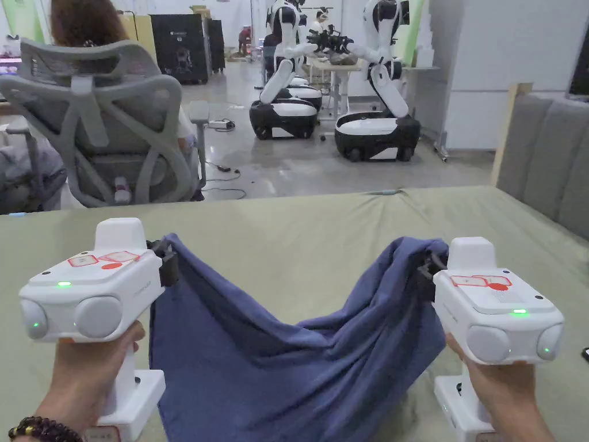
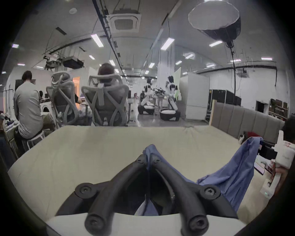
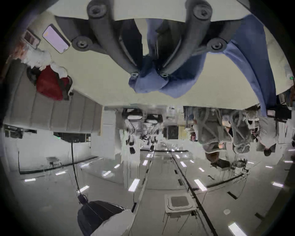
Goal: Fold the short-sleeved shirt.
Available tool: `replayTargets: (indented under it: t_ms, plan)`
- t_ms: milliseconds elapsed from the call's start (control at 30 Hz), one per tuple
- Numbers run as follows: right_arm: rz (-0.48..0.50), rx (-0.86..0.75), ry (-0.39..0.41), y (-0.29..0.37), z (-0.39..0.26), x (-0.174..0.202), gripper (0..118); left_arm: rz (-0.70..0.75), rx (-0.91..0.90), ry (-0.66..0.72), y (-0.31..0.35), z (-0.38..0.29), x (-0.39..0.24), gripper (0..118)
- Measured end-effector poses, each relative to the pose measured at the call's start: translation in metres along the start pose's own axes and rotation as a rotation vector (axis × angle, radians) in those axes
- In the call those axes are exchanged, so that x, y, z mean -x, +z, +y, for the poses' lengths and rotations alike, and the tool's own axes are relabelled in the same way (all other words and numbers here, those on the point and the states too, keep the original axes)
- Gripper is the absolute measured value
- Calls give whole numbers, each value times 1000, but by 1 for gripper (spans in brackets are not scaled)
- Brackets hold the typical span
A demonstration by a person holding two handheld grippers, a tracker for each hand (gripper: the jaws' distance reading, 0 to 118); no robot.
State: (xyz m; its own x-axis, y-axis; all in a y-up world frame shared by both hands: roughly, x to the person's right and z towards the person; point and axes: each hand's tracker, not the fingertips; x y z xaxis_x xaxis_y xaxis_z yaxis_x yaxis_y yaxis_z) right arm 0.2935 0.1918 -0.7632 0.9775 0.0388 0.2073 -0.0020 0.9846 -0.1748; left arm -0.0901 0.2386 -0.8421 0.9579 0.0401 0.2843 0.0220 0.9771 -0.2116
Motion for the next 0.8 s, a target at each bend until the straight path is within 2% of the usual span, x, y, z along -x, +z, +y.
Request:
replayTargets:
  t_ms: [133, 267, 567, 667, 800]
  plan:
    - [18, -32, 60, -31, 52, 31, 14, 39, -50, -71, -13, 40, -9, 2]
    - [11, -79, 89, -53, 115, 41, 14, 74, -108, -86, -26, 91, -3, 2]
    - [-122, -80, 131, -104, 249, 21, 14, 182, -255, -113, -51, 211, 24, 2]
    - [-146, -44, 143, -114, 268, 16, 14, 201, -273, -112, -62, 238, 27, 2]
    - [-134, -31, 90, -117, 266, 13, 14, 222, -293, -128, -70, 253, 26, 2]
